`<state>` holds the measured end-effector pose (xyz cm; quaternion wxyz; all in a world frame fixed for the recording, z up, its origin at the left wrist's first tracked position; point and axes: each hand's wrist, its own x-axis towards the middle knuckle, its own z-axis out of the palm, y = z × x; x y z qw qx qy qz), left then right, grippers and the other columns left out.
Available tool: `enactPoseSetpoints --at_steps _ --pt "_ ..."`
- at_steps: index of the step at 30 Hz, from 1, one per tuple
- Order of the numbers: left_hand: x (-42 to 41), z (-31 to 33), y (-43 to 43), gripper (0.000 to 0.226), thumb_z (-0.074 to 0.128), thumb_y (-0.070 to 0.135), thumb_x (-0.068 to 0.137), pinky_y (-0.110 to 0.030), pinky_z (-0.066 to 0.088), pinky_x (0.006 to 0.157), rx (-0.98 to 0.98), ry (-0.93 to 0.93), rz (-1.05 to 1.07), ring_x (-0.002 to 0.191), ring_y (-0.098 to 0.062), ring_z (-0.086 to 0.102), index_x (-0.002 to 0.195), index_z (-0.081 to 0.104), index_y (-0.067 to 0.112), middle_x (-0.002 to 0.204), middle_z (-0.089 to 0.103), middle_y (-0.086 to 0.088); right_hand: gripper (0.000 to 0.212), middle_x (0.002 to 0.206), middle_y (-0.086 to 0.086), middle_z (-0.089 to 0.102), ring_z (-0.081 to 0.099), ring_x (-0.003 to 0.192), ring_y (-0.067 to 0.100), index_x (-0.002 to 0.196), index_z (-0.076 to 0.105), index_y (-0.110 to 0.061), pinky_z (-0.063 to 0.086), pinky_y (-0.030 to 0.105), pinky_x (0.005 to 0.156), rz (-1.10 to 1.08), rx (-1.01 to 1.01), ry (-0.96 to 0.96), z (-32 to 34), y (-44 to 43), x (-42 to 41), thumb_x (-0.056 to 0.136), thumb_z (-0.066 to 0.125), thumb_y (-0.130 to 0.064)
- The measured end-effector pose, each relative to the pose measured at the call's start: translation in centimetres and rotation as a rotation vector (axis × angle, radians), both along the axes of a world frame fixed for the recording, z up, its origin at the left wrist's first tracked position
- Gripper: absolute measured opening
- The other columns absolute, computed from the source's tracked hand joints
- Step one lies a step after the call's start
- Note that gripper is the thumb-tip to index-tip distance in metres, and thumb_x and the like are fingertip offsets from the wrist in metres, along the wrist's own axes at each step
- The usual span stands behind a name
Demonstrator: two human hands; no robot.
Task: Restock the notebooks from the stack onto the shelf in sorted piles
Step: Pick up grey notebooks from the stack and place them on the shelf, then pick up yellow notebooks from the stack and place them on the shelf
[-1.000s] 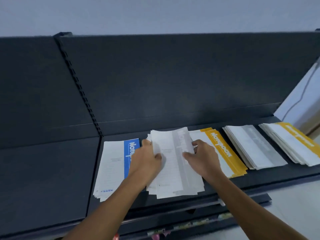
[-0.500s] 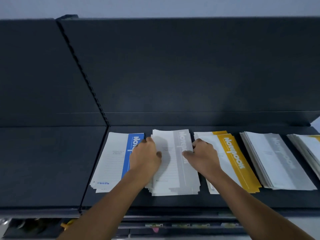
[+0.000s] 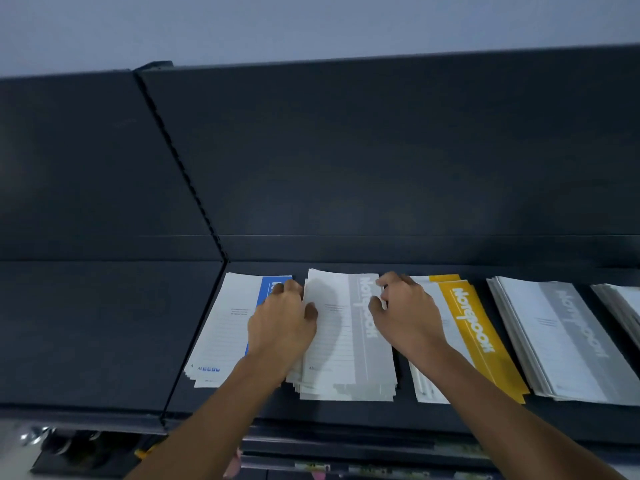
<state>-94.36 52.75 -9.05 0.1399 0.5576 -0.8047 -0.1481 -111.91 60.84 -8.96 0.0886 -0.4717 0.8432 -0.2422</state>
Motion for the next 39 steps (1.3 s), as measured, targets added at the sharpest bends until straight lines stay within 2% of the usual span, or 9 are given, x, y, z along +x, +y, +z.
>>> enactPoseSetpoints --at_steps 3,9,12,15,19,28,34,39 --pt "1.8 0.6 0.0 0.023 0.055 0.033 0.096 -0.039 0.054 0.076 -0.004 0.055 0.029 0.088 -0.022 0.062 0.116 0.056 0.020 0.110 0.061 0.005 0.028 0.116 -0.003 0.065 0.064 0.101 0.017 0.124 0.060 -0.022 0.051 0.028 0.083 0.089 -0.053 0.008 0.3 -1.2 1.4 0.096 0.060 -0.028" --pt "8.8 2.9 -1.5 0.022 0.059 0.031 0.096 -0.039 0.056 0.078 -0.029 0.203 0.121 0.088 -0.012 0.064 0.116 0.062 0.022 0.108 0.065 0.010 0.018 0.111 -0.004 0.062 0.063 0.094 0.016 0.114 0.061 -0.024 0.047 0.027 0.073 0.331 -0.108 0.022 1.7 -6.4 8.0 0.097 0.057 -0.027" --pt "13.8 4.2 -2.2 0.018 0.058 0.031 0.094 -0.039 0.056 0.077 -0.067 0.194 0.220 0.087 -0.016 0.063 0.110 0.062 0.023 0.104 0.065 0.008 0.020 0.115 -0.005 0.061 0.063 0.094 0.019 0.117 0.061 -0.024 0.051 0.032 0.075 0.495 -0.109 -0.007 2.7 -9.0 12.9 0.097 0.056 -0.027" --pt "19.4 5.1 -2.7 0.023 0.057 0.033 0.094 -0.040 0.054 0.084 -0.083 0.158 0.316 0.095 -0.018 0.063 0.115 0.061 0.022 0.108 0.065 0.007 0.022 0.113 -0.007 0.059 0.060 0.096 0.018 0.118 0.060 -0.026 0.047 0.033 0.073 0.664 -0.098 -0.017 3.4 -11.2 18.5 0.097 0.054 -0.028" --pt "26.6 5.5 -2.6 0.020 0.056 0.033 0.094 -0.036 0.053 0.084 -0.102 0.127 0.414 0.093 -0.013 0.062 0.111 0.059 0.024 0.102 0.062 0.011 0.021 0.111 -0.009 0.058 0.060 0.097 0.018 0.116 0.059 -0.026 0.052 0.036 0.080 0.814 -0.085 -0.023 4.3 -13.1 25.5 0.096 0.054 -0.030" --pt "44.3 5.4 -3.7 0.024 0.054 0.031 0.095 -0.030 0.051 0.080 -0.105 0.105 0.526 0.093 -0.011 0.061 0.116 0.061 0.021 0.102 0.064 0.009 0.020 0.110 -0.012 0.057 0.060 0.089 0.013 0.115 0.059 -0.028 0.050 0.031 0.076 0.995 -0.056 0.024 4.5 -17.5 42.3 0.096 0.057 -0.031" --pt "55.2 5.3 -4.5 0.026 0.052 0.033 0.096 -0.038 0.054 0.082 -0.108 0.087 0.546 0.095 -0.015 0.062 0.118 0.059 0.019 0.106 0.064 0.005 0.019 0.103 -0.013 0.056 0.057 0.085 0.013 0.112 0.060 -0.028 0.045 0.030 0.073 1.035 -0.074 0.032 4.3 -19.9 53.4 0.093 0.059 -0.030" --pt "61.8 5.3 -5.6 0.023 0.052 0.032 0.096 -0.038 0.056 0.079 -0.121 0.114 0.572 0.090 -0.011 0.062 0.115 0.059 0.021 0.103 0.065 0.007 0.020 0.101 -0.014 0.054 0.057 0.085 0.013 0.113 0.060 -0.029 0.041 0.029 0.072 1.078 -0.088 0.072 4.7 -22.4 60.5 0.093 0.059 -0.031"
